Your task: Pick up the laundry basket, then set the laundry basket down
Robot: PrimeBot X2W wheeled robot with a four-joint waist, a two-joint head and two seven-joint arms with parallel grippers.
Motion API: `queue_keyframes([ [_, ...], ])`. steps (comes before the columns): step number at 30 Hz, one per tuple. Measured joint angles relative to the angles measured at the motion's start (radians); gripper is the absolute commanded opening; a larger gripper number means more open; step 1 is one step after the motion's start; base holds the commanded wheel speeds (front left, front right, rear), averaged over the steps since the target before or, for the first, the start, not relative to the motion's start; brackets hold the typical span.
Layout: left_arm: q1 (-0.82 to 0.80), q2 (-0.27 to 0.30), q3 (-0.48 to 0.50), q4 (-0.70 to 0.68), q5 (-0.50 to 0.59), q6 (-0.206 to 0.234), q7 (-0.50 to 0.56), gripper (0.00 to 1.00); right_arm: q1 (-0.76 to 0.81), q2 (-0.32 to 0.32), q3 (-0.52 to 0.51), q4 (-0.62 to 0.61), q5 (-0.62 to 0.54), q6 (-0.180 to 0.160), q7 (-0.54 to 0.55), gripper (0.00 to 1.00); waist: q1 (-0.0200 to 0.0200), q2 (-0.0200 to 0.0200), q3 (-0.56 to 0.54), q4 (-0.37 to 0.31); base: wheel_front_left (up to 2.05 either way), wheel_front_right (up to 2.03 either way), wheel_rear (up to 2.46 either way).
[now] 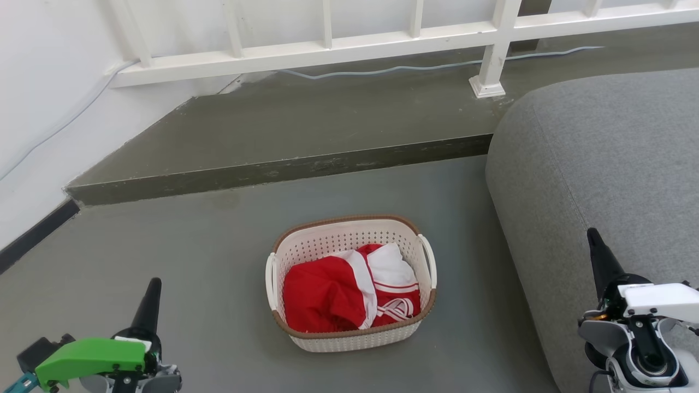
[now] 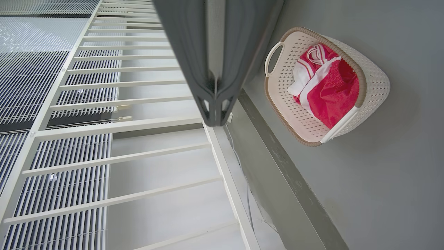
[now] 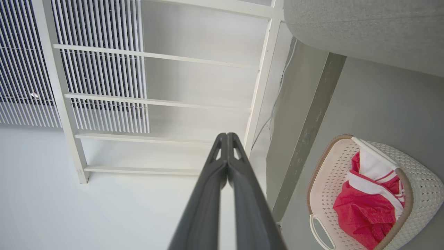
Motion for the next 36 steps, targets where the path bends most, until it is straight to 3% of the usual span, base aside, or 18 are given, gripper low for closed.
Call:
queue_keyframes([
  [13,-0.026,0.001,0.030,0.023,-0.151,-0.022,0.027,0.00,-0.021,0.005,-0.039,0.010,0.149,0.026,0.031,0.00,0.0000,0.0000,-0.002,0.004,0.00,0.00,0.00],
  [36,-0.036,0.001,0.035,0.035,-0.155,-0.030,0.028,0.00,-0.033,0.006,-0.045,0.022,0.156,0.034,0.035,0.00,0.0000,0.0000,-0.002,0.004,0.00,0.00,0.00],
])
